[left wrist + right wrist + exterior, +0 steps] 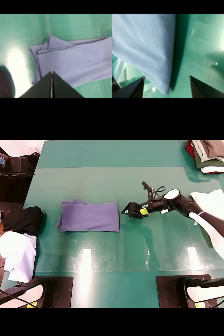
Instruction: Fold the shirts.
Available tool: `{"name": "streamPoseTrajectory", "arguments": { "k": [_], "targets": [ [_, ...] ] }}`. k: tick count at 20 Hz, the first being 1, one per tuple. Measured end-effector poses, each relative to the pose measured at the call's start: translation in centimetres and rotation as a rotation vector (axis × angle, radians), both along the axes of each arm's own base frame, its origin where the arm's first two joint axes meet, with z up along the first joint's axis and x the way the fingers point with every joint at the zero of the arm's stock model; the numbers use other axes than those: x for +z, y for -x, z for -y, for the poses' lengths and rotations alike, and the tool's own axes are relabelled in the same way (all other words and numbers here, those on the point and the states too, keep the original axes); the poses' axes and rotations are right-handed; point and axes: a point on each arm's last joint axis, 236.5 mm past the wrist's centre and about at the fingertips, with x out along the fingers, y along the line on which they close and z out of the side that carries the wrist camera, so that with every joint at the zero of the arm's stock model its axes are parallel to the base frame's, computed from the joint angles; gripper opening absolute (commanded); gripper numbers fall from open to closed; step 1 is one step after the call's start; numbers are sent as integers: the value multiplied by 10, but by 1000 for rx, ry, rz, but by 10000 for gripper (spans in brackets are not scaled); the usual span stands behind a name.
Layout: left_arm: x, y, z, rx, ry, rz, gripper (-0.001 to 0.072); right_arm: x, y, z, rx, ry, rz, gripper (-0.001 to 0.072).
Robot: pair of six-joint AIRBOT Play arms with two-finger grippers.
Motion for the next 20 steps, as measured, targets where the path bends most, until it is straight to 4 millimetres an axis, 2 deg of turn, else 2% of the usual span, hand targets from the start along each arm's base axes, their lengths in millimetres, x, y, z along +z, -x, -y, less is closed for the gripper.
{"name": "streamPoseTrajectory", "arguments": {
  "k": [3,6,8,9,10,11,14,15,17,19,20],
  "targets": [
    [1,0,1,-3,5,3,27,-14,0,-25,6,-17,-27,633],
    [0,1,2,-8,4,-5,26,-17,-3,-61,16,-58,-34,618],
    [-1,3,2,-12,3,-10,26,-20,-5,-86,29,-71,-22,398],
    [-1,3,2,-14,3,-12,26,-23,-5,-97,43,-72,-15,311],
    [-2,3,2,-14,2,-13,26,-23,-4,-108,56,-76,-6,108],
    [-2,3,2,-15,2,-14,26,-21,-2,-120,72,-86,4,19],
    [-2,4,3,-16,2,-16,26,-9,-3,-141,127,-104,75,16],
    [-2,4,2,-17,1,-16,26,-1,-6,-143,135,-110,103,14],
    [-3,5,2,-18,-1,-21,26,21,-19,-130,140,-105,172,14],
    [-4,6,1,-17,-6,-26,26,49,-42,-97,117,-81,255,14],
    [-4,6,1,-17,-8,-29,26,64,-56,-73,92,-58,294,14]
  ]
}}
